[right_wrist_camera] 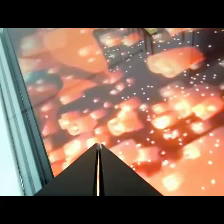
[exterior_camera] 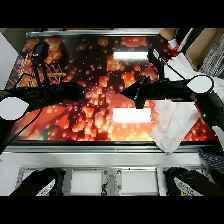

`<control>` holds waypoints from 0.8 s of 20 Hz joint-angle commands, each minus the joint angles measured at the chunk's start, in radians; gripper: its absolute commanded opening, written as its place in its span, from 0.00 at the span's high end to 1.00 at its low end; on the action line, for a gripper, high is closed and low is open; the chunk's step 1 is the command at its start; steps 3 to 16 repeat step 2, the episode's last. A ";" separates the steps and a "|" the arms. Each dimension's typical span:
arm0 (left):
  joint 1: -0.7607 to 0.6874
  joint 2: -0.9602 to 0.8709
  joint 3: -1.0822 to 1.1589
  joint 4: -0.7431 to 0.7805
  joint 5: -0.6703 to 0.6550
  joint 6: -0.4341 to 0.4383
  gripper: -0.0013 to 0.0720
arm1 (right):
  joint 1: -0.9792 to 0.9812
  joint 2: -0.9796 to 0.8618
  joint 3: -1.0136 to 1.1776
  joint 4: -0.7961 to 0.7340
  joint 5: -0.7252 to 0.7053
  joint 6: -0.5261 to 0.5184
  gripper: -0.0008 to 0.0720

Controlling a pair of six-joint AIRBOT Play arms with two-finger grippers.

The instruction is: Fold the clothes and pants, and hang the long-sleeved shirts on hangers.

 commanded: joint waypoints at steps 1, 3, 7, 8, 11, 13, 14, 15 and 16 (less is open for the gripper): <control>0.000 0.001 0.000 0.000 0.002 -0.002 0.96 | 0.001 -0.001 0.000 0.000 0.000 0.000 0.96; -0.001 0.001 0.000 0.000 0.002 -0.002 0.96 | 0.001 -0.001 0.000 0.000 0.000 0.000 0.96; -0.001 0.001 0.000 0.000 0.002 -0.002 0.96 | 0.001 -0.001 0.000 0.000 0.000 0.000 0.96; -0.001 0.001 0.000 0.000 0.002 -0.002 0.96 | 0.001 -0.001 0.000 0.000 0.000 0.000 0.96; -0.001 0.001 0.000 0.000 0.002 -0.002 0.96 | 0.001 -0.001 0.000 0.000 0.000 0.000 0.96; -0.001 0.001 0.000 0.000 0.002 -0.002 0.96 | 0.001 -0.001 0.000 0.000 0.000 0.000 0.96; -0.001 0.001 0.000 0.000 0.002 -0.002 0.96 | 0.001 -0.001 0.000 0.000 0.000 0.000 0.96; -0.001 0.001 0.000 0.000 0.002 -0.002 0.96 | 0.001 -0.001 0.000 0.000 0.000 0.000 0.96; -0.001 0.001 0.000 0.000 0.002 -0.002 0.96 | 0.001 -0.001 0.000 0.000 0.000 0.000 0.96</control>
